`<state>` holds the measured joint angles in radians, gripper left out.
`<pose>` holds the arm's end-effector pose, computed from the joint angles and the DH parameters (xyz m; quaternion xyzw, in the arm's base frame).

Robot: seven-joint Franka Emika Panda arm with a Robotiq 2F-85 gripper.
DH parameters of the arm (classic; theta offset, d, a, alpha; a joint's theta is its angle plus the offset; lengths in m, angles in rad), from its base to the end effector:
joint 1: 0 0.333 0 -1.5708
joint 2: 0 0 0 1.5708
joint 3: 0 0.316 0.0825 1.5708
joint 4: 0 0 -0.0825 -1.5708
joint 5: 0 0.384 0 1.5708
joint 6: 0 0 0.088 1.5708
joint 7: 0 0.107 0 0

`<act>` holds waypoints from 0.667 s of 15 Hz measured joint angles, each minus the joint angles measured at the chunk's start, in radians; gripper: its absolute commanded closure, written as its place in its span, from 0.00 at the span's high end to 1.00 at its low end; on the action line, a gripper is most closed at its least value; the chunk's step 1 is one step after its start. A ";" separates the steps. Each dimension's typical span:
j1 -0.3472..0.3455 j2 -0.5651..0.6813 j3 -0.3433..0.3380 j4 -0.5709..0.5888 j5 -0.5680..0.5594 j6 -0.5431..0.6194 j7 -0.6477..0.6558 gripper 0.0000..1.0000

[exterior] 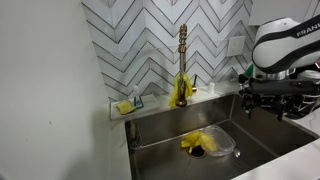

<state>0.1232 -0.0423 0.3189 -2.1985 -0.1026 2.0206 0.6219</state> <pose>0.4612 0.2124 0.3901 0.9942 -0.0647 -0.0334 0.0790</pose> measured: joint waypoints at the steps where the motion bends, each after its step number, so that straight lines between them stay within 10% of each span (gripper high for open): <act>1: 0.009 0.007 -0.004 0.001 0.001 0.020 0.018 1.00; 10: 0.131 0.271 -0.024 0.084 0.039 0.367 0.336 1.00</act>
<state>0.2546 0.2291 0.2949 -2.1149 -0.0636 2.3874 0.9576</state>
